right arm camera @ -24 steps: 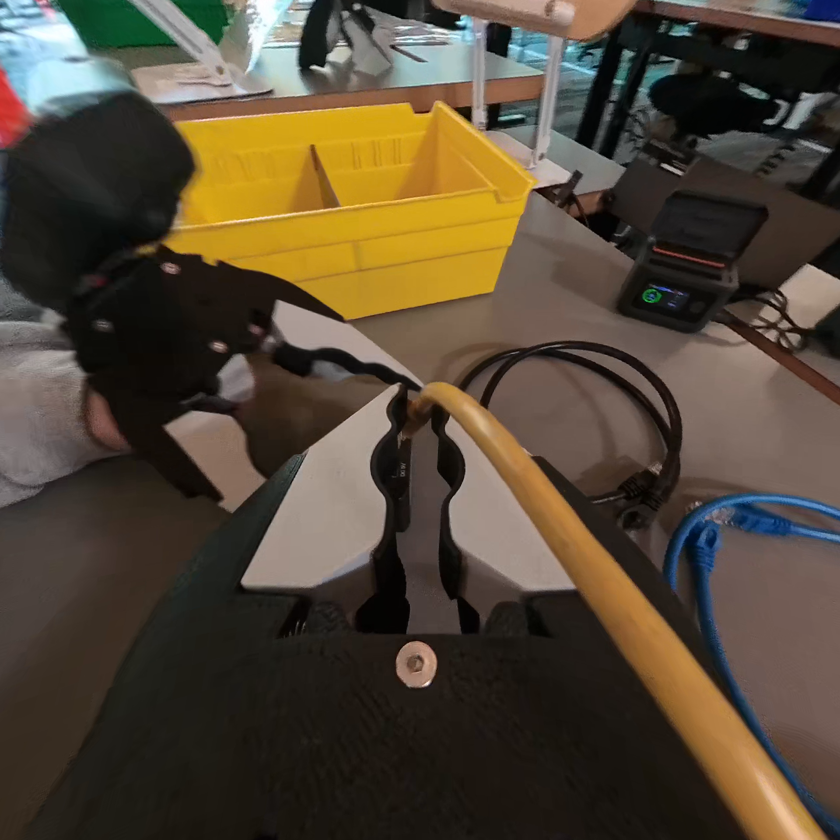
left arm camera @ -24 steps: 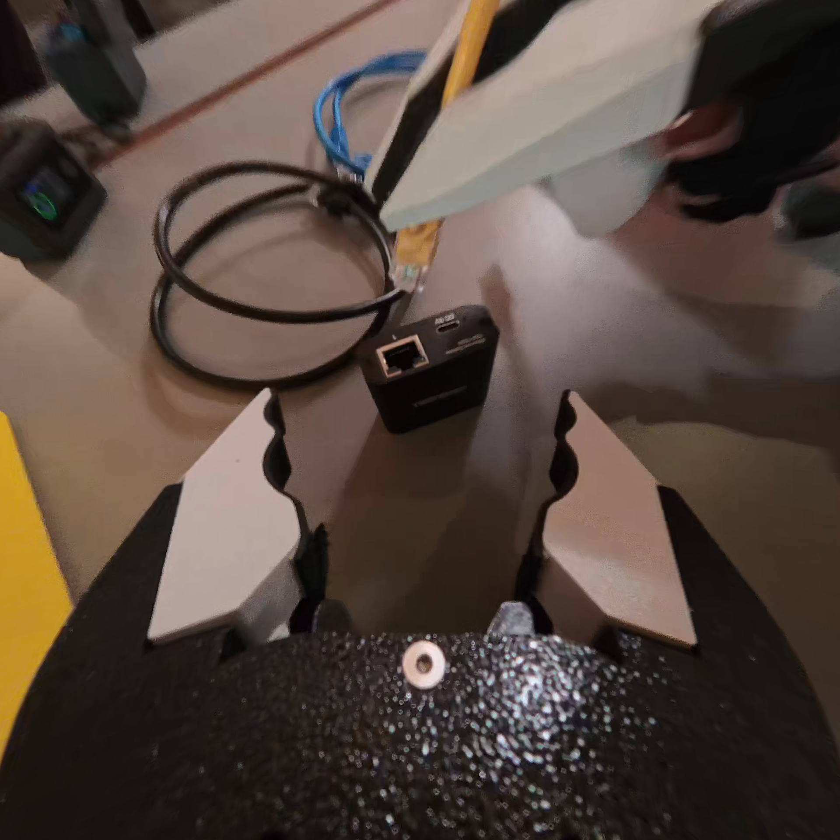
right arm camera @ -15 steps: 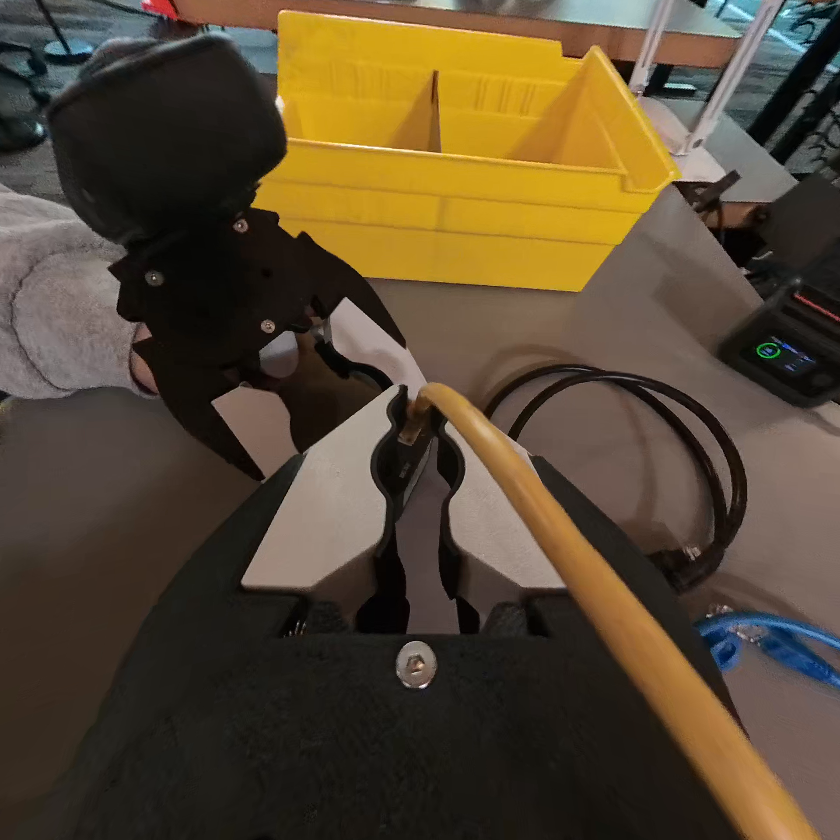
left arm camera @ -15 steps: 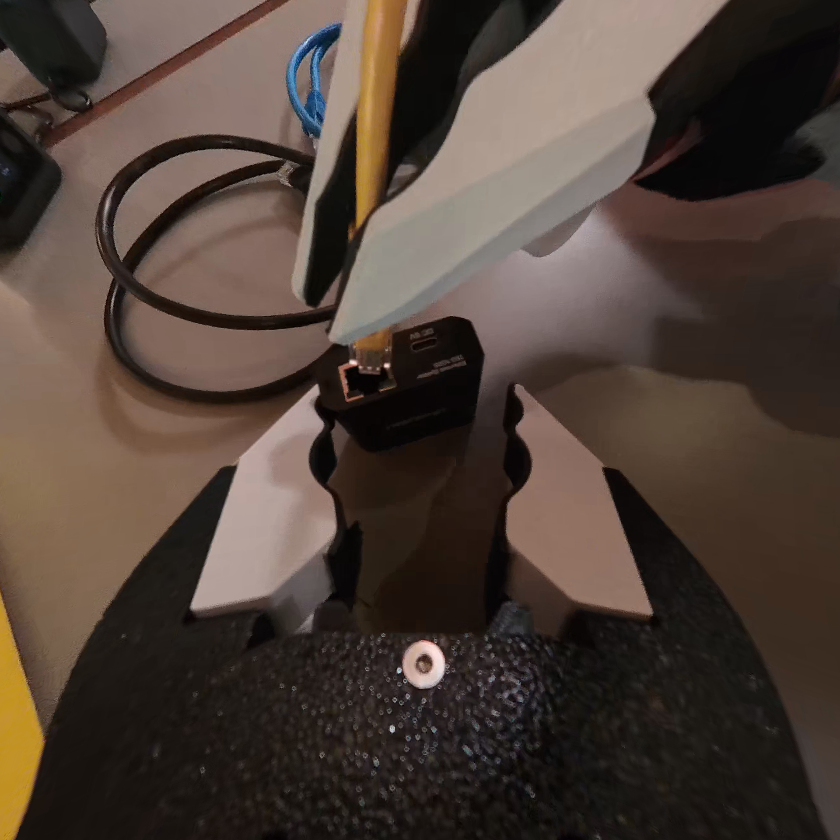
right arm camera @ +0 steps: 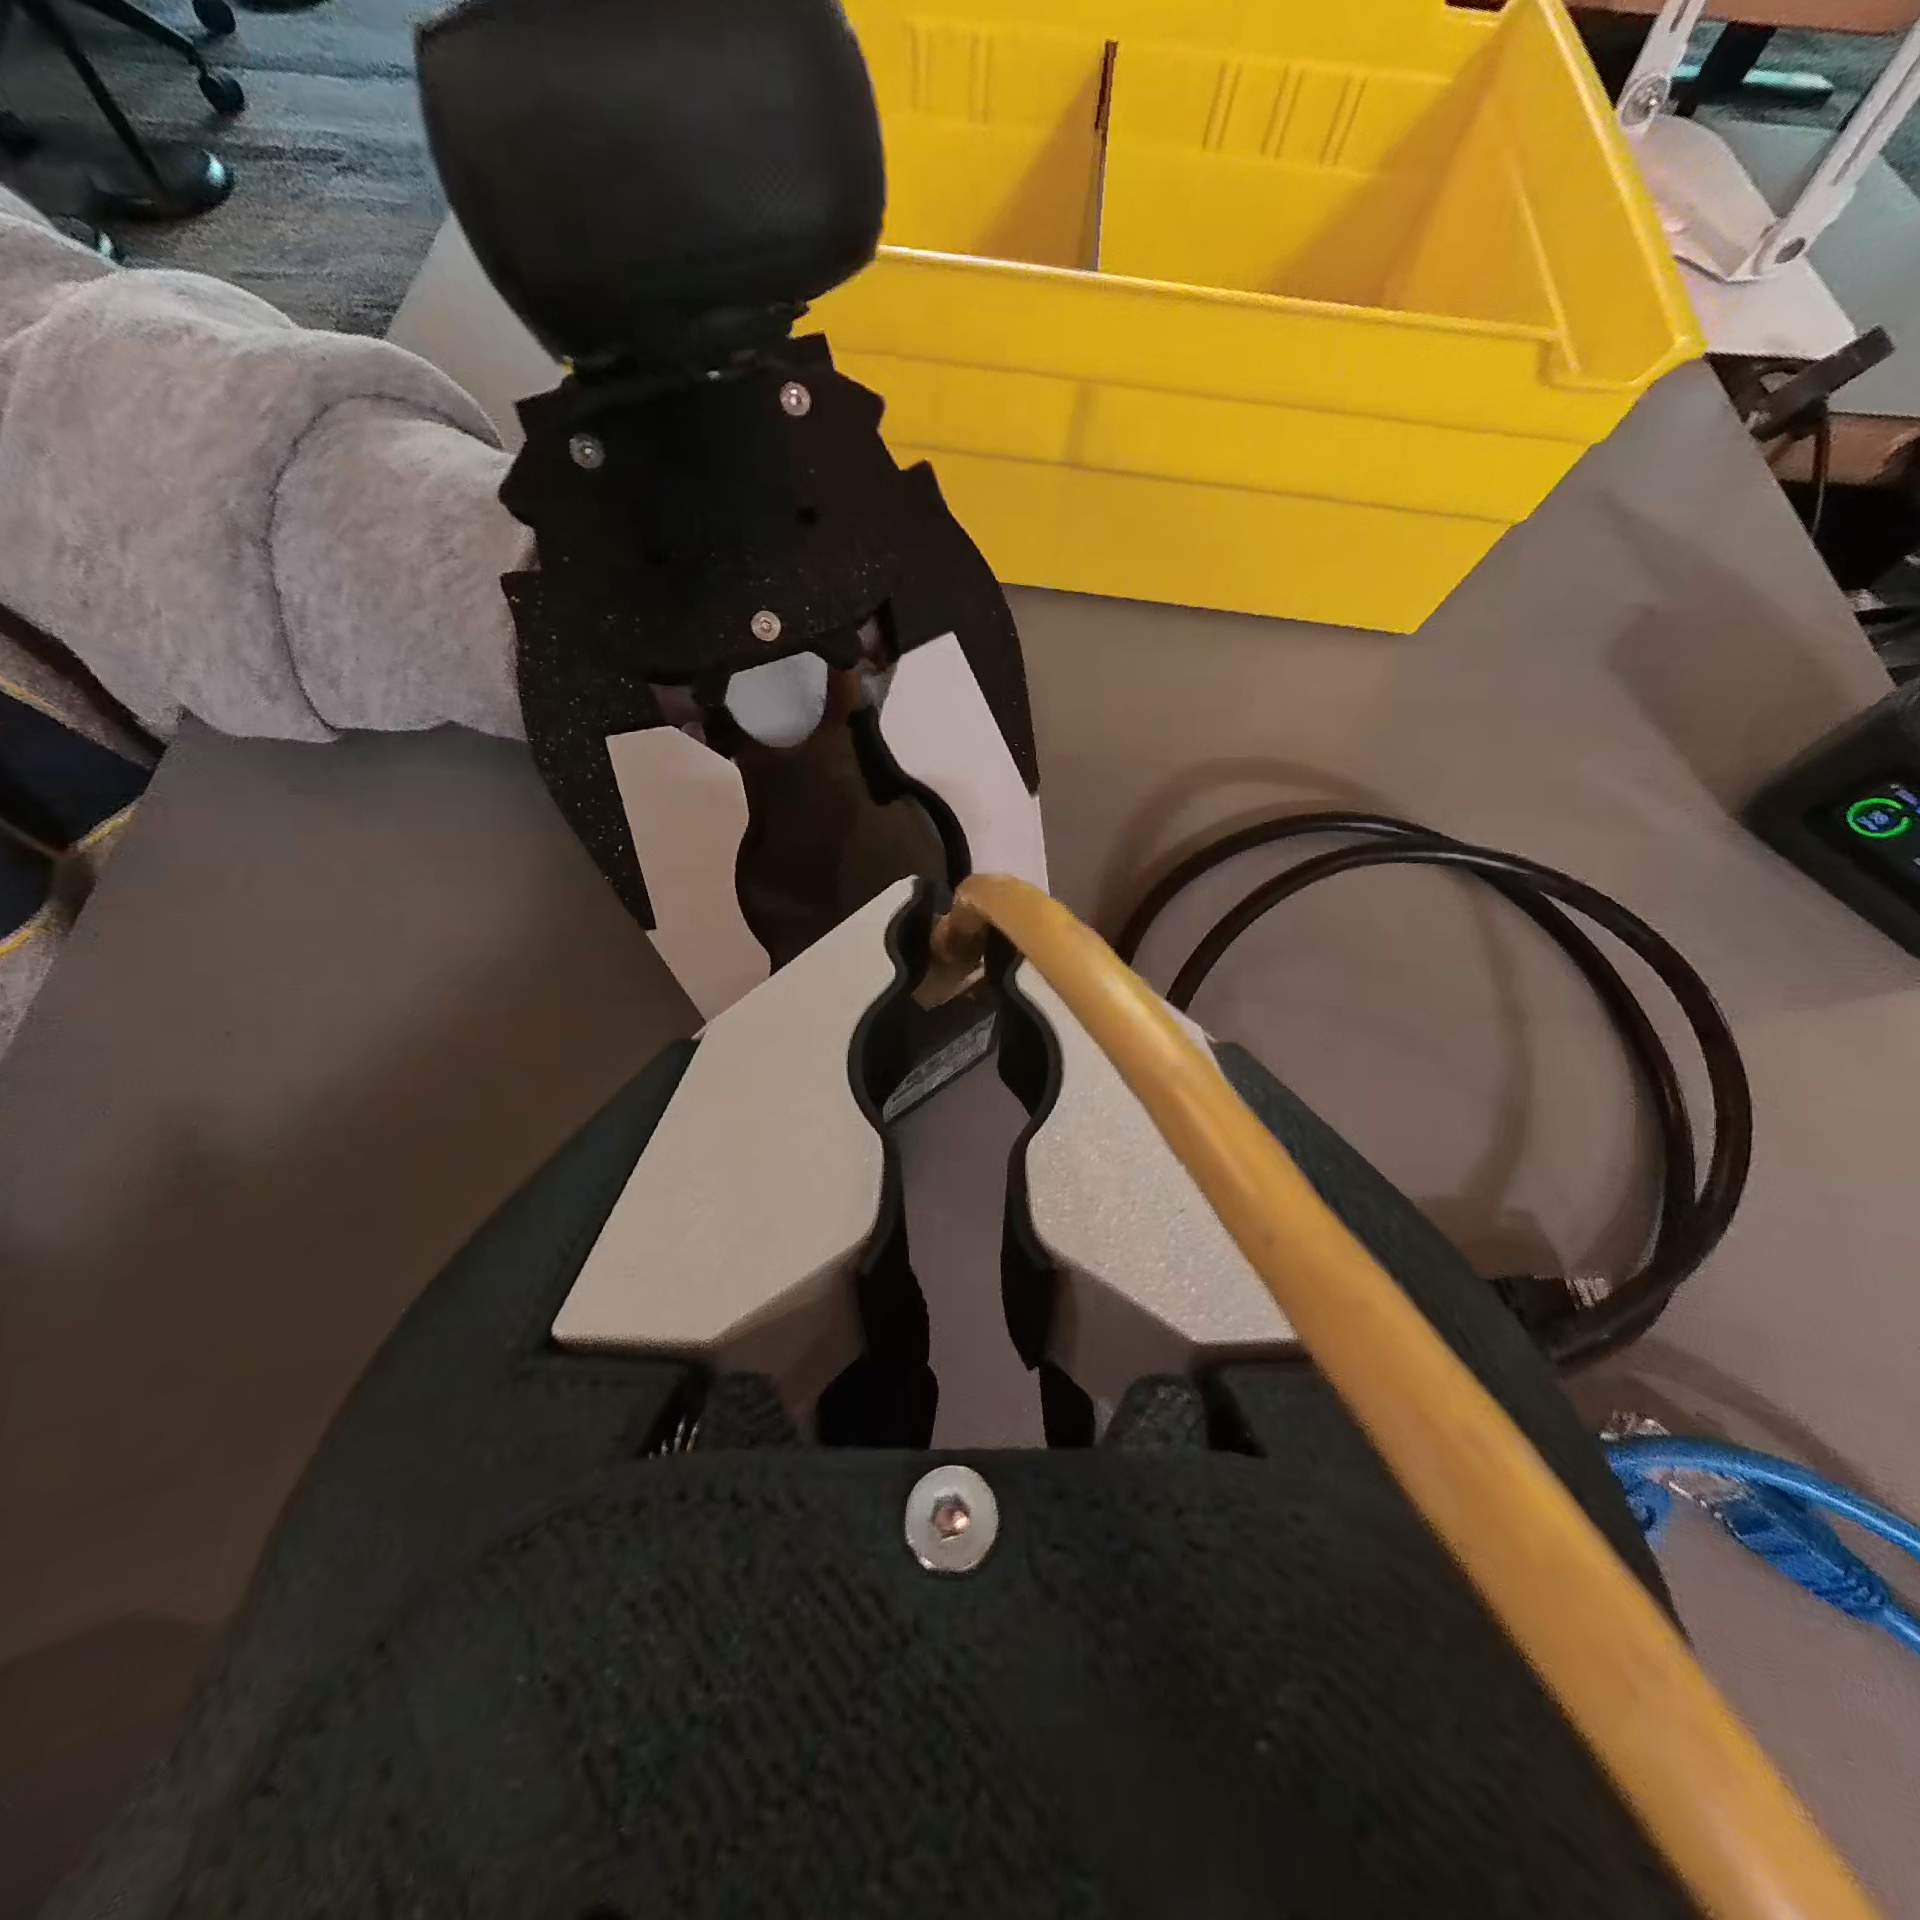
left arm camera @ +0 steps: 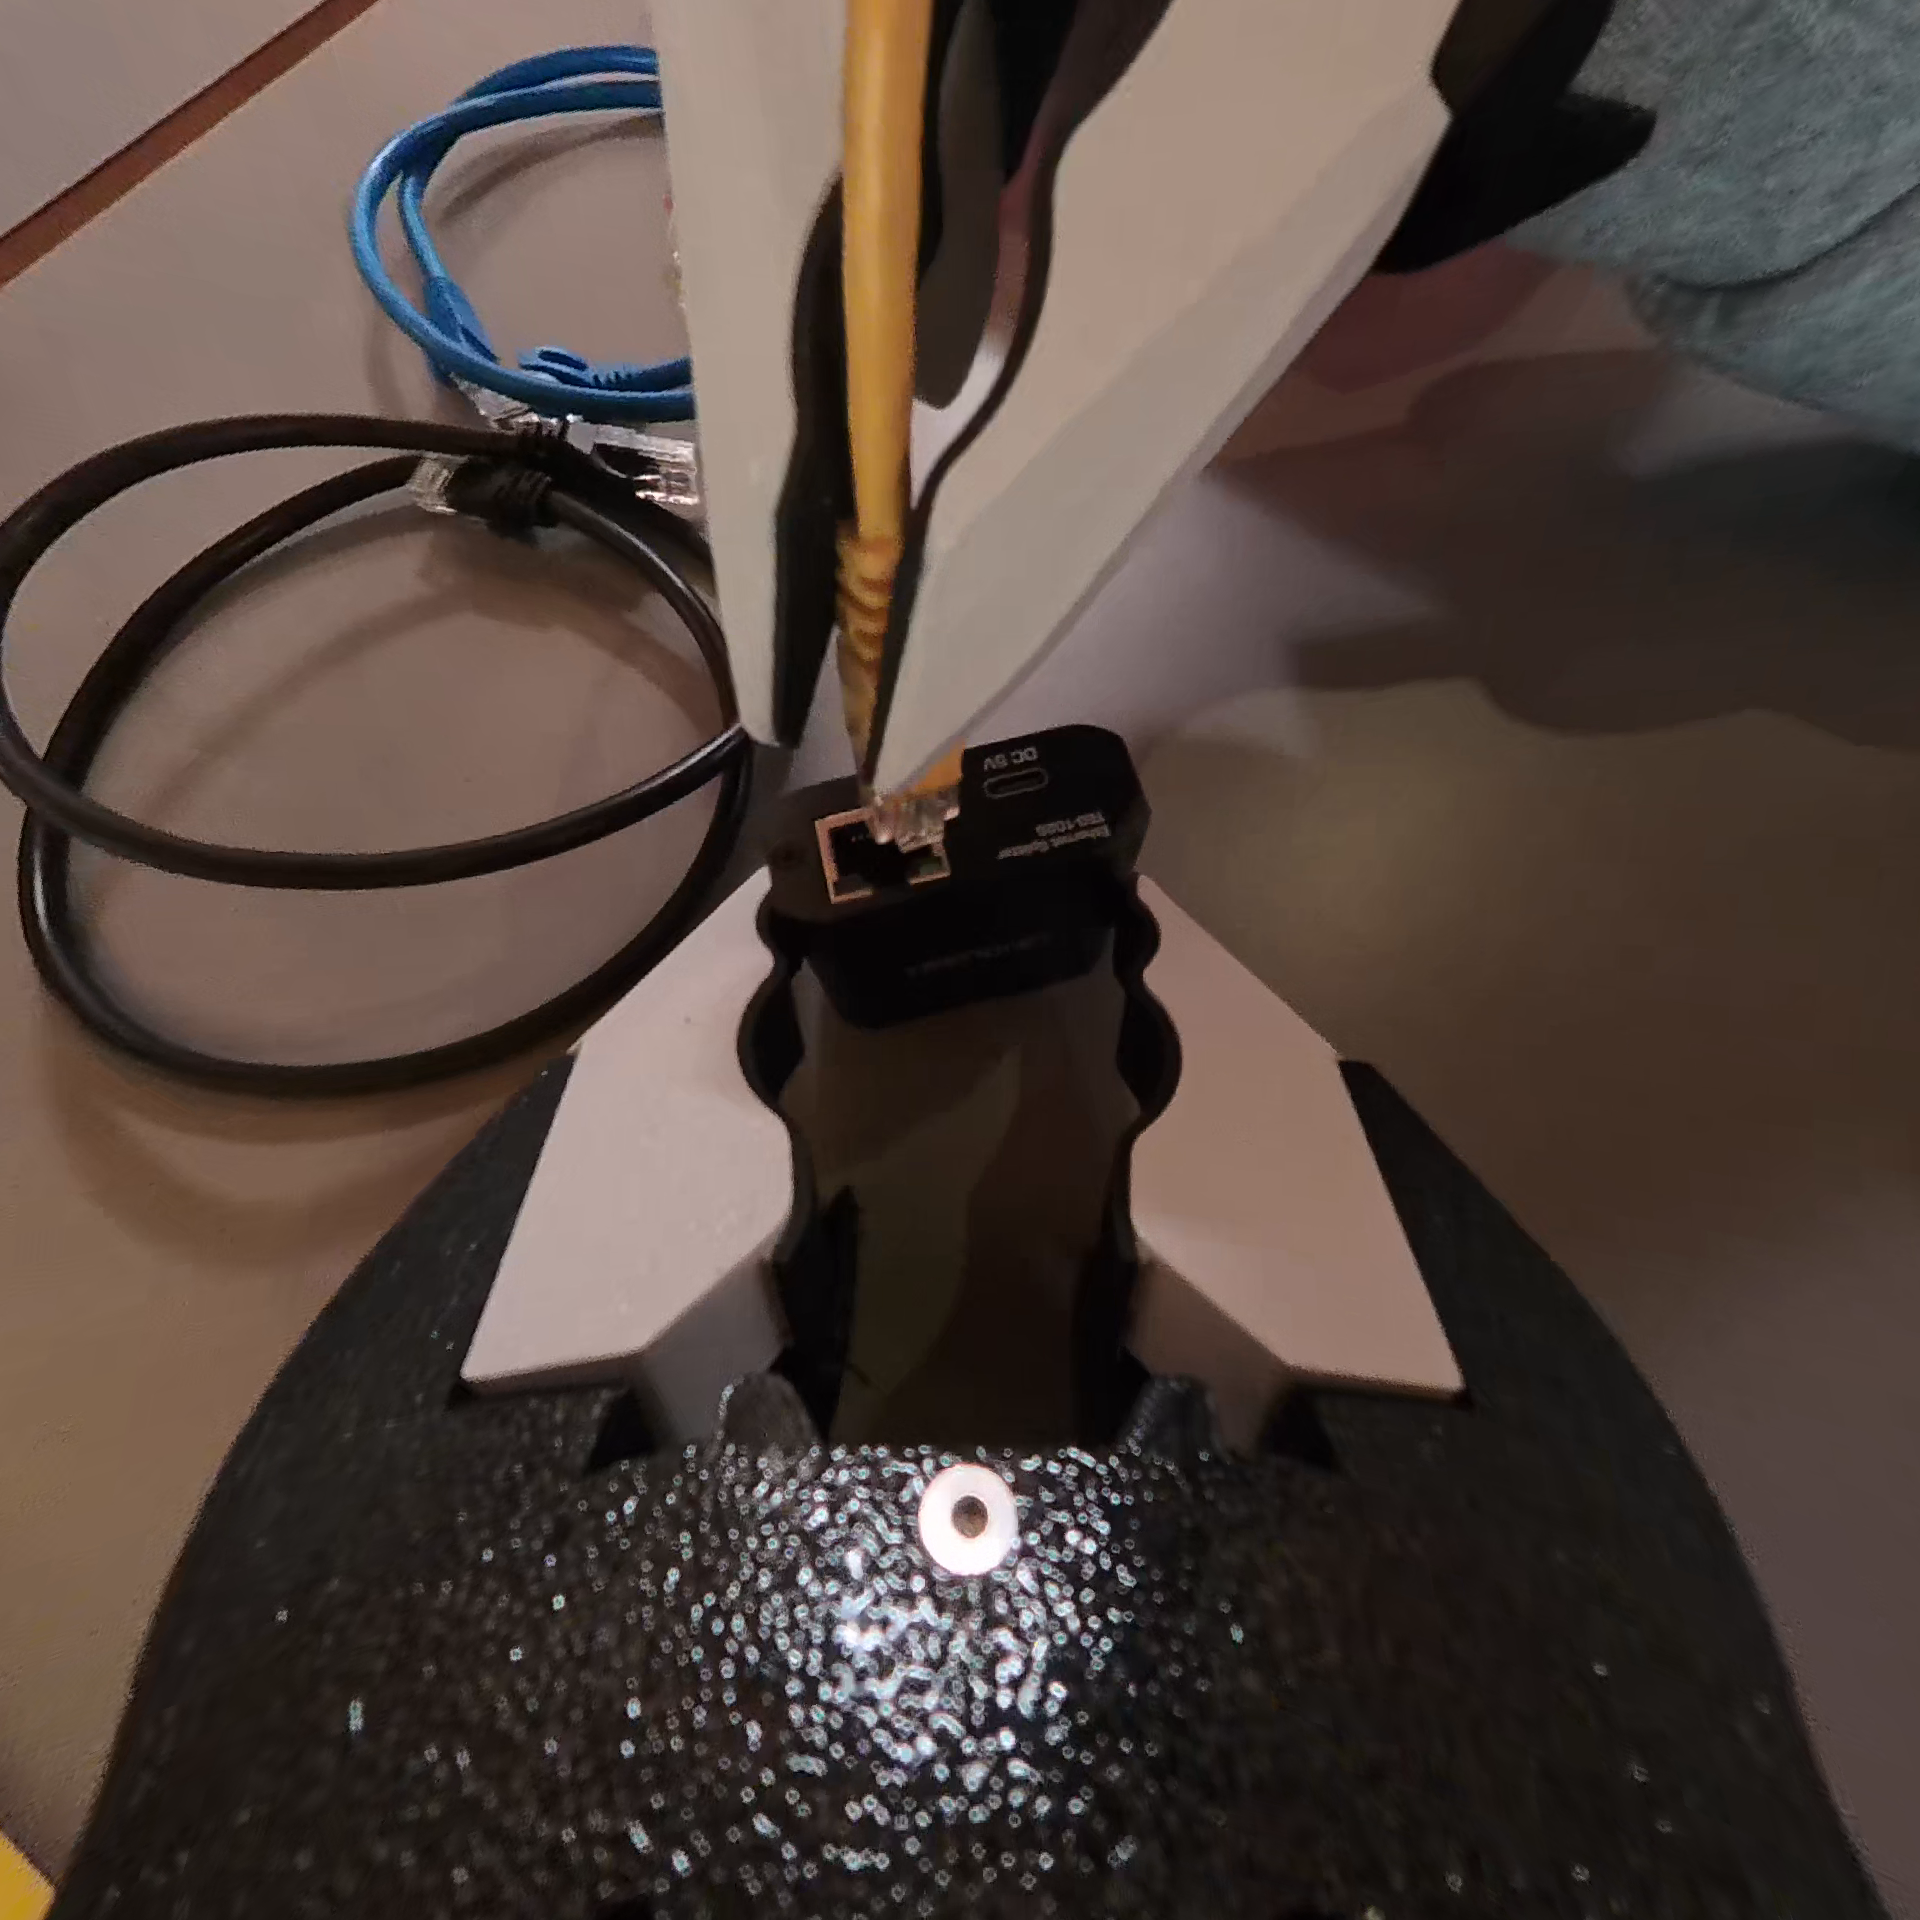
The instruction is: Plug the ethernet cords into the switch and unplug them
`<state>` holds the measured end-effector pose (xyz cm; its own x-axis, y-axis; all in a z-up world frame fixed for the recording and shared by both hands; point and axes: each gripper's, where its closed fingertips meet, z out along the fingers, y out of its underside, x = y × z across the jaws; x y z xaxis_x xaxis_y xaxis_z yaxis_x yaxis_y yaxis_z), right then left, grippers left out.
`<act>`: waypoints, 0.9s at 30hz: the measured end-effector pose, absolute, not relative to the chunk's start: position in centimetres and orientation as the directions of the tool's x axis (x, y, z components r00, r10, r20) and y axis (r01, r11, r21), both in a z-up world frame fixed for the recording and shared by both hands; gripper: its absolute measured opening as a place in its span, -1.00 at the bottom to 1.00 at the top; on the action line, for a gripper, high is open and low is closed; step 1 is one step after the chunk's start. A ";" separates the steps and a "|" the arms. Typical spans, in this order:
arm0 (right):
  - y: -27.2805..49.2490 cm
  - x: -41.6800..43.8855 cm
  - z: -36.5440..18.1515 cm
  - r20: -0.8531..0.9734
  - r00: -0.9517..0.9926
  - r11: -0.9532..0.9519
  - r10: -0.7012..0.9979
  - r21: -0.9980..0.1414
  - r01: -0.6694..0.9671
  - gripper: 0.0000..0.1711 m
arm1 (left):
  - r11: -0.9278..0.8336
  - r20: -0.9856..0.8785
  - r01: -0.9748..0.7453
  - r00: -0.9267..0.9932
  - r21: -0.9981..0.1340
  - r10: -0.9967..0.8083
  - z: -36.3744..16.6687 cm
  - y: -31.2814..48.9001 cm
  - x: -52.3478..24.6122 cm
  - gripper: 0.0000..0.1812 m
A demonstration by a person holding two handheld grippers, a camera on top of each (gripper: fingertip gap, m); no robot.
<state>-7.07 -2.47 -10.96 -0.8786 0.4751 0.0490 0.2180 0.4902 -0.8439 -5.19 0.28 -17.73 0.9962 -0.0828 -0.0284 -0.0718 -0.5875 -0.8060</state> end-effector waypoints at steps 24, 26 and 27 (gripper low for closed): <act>-3.7 -7.6 -11.6 0.083 -0.843 0.584 0.531 -0.757 0.294 -0.90 | -0.582 -0.045 -0.103 0.993 -0.807 -0.112 -17.7 0.4 -5.3 -0.34; -3.4 -7.9 -11.5 0.076 -0.824 0.570 0.561 -0.757 0.318 -0.89 | -0.583 -0.049 -0.102 0.993 -0.806 -0.106 -17.7 0.4 -5.3 -0.34; -3.3 -8.0 -11.5 0.066 -0.815 0.557 0.576 -0.761 0.332 -0.89 | -0.584 -0.046 -0.094 0.994 -0.806 -0.097 -17.7 0.4 -5.5 -0.34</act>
<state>-8.02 -3.29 -11.50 -0.8151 0.5755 0.0662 0.3316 0.5572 -0.7613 -5.45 0.45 -17.68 0.9942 -0.0970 -0.0460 -0.0943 -0.5842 -0.8061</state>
